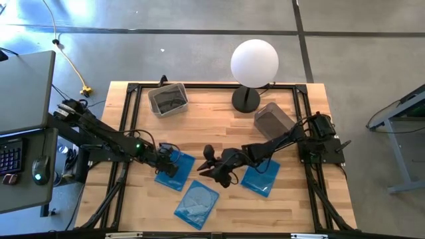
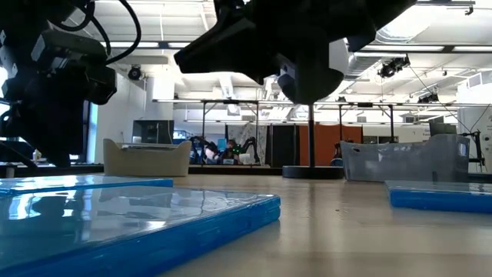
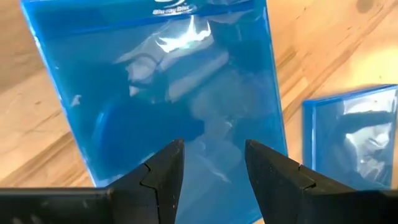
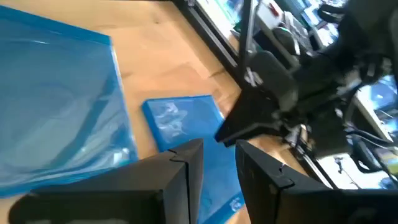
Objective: Pick & place jewel cases by type
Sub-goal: Put the left blue CD case into the gray bin
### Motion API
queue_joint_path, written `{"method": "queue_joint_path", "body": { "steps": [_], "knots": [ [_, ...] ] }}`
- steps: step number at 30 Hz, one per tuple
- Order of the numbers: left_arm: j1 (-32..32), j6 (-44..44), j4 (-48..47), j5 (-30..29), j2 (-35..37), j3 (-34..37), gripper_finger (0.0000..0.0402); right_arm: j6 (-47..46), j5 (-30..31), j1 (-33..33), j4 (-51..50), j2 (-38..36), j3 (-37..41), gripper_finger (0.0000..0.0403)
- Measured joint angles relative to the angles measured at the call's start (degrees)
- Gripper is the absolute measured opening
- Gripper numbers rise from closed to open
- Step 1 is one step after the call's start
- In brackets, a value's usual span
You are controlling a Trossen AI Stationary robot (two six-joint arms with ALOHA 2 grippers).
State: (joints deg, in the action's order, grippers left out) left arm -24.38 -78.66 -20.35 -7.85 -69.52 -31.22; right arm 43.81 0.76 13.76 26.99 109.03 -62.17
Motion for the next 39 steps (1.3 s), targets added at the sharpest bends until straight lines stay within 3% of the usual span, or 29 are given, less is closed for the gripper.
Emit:
{"method": "queue_joint_path", "body": {
  "steps": [4,14,31,39],
  "knots": [
    [0.0,-1.55,1.28,0.28,0.0,0.0,0.0168,0.63,2.59,0.0,-0.39,0.0,0.0,0.0088],
    [0.0,-2.31,1.21,0.06,-0.02,0.0,0.0168,1.39,16.63,-0.22,-5.18,0.0,0.0,0.0088],
    [0.0,-2.18,1.15,-0.46,-0.04,0.0,0.0168,-3.86,18.44,-0.63,-5.74,0.0,0.0,0.0087],
    [0.0,-2.2,1.15,-0.48,-0.04,0.0,0.0168,-5.46,15.43,-0.66,-5.25,0.0,0.0,0.0088]
  ]
}}
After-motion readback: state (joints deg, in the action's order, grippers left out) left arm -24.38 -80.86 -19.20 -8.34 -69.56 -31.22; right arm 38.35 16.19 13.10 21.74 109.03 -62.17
